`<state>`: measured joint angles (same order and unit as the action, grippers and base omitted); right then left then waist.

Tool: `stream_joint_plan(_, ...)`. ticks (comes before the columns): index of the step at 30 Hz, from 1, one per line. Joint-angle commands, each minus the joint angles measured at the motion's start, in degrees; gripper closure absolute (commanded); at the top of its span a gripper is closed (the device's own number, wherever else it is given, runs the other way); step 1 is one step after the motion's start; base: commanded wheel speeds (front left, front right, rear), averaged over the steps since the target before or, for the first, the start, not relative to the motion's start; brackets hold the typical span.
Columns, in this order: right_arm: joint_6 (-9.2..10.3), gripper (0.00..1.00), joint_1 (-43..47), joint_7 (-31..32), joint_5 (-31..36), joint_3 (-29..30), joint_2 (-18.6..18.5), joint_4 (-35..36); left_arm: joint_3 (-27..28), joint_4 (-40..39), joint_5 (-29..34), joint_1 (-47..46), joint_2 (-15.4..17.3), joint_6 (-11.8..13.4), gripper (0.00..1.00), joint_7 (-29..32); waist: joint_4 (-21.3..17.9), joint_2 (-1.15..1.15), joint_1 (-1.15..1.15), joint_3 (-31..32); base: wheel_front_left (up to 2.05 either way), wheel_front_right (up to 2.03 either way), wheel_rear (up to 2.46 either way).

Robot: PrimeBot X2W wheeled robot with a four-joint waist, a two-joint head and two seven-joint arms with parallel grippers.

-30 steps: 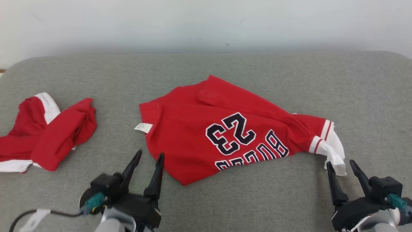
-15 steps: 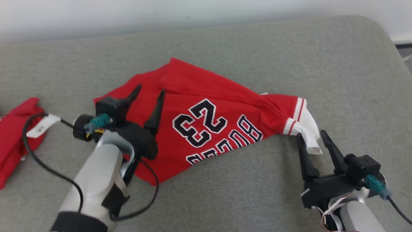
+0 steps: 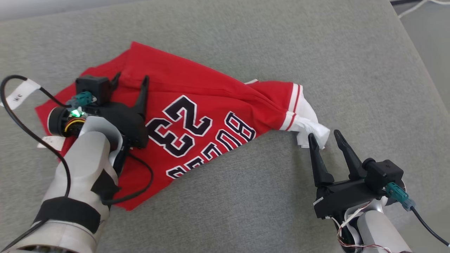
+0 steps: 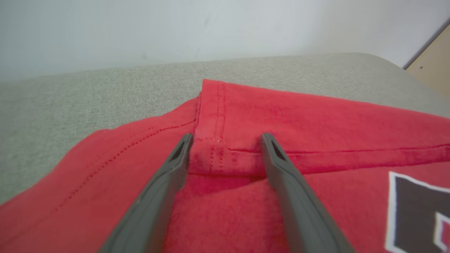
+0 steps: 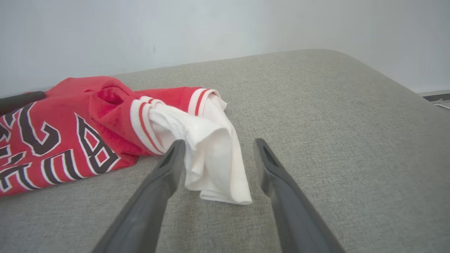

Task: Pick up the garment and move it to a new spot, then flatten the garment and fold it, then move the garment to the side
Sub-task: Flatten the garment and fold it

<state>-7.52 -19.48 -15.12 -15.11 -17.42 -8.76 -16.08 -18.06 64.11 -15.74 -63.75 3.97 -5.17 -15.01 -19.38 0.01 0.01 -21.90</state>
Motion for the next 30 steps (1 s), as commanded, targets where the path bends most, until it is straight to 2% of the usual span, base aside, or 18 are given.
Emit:
stream_joint_plan(1,0.06,0.00,-0.49,-0.04,-0.12,0.15,0.26,0.08,0.15,0.46,-0.58,-0.36,0.53,0.21,0.00,-0.21,-1.44,-0.01,-0.01,-1.51,0.00,0.00,0.00)
stream_joint_plan(2,0.06,0.00,-0.42,-0.04,-0.11,0.24,0.22,0.08,0.34,0.66,-0.76,-0.40,0.46,0.29,0.00,-0.21,-1.48,-0.01,-0.01,-1.54,0.00,0.00,0.00)
stream_joint_plan(5,0.06,0.00,-0.23,-0.04,-0.03,0.46,0.21,-0.01,0.70,-0.09,-0.84,0.17,0.39,0.24,1.00,-0.15,-1.43,-0.01,-0.01,-1.44,0.00,0.00,0.00)
stream_joint_plan(12,0.06,0.00,0.64,-0.04,0.45,1.77,0.35,-0.53,2.02,-9.80,0.93,3.08,0.76,0.27,1.00,-0.16,0.63,-0.01,-0.01,0.14,0.00,0.00,0.00)
stream_joint_plan(16,0.06,0.00,1.46,-0.04,0.34,2.14,-0.47,-1.13,4.05,-18.97,1.90,5.04,0.35,0.37,1.00,-0.16,3.30,-0.01,-0.01,2.47,0.00,0.00,0.00)
stream_joint_plan(17,0.06,0.00,1.46,-0.04,0.34,2.14,-0.47,-1.13,4.05,-18.97,1.90,5.04,0.35,0.37,1.00,-0.16,3.30,-0.01,-0.01,2.47,0.00,0.00,0.00)
stream_joint_plan(21,0.06,0.00,2.21,-0.04,0.26,1.93,-1.02,-2.25,5.90,-27.05,2.83,7.11,0.11,-0.58,1.00,-0.17,6.08,-0.01,-0.01,6.01,0.00,0.00,0.00)
stream_joint_plan(26,0.06,0.00,4.17,-0.04,-0.09,2.07,-0.85,-3.32,8.61,-35.31,2.33,13.60,0.33,-1.44,1.00,-0.17,9.47,-0.01,-0.01,9.90,0.00,0.00,0.00)
stream_joint_plan(30,0.06,0.00,6.37,-0.04,0.13,3.17,-0.82,-4.25,12.00,-41.57,1.24,22.89,-0.11,-1.64,1.00,-0.17,12.64,-0.01,-0.01,12.71,0.00,0.00,0.00)
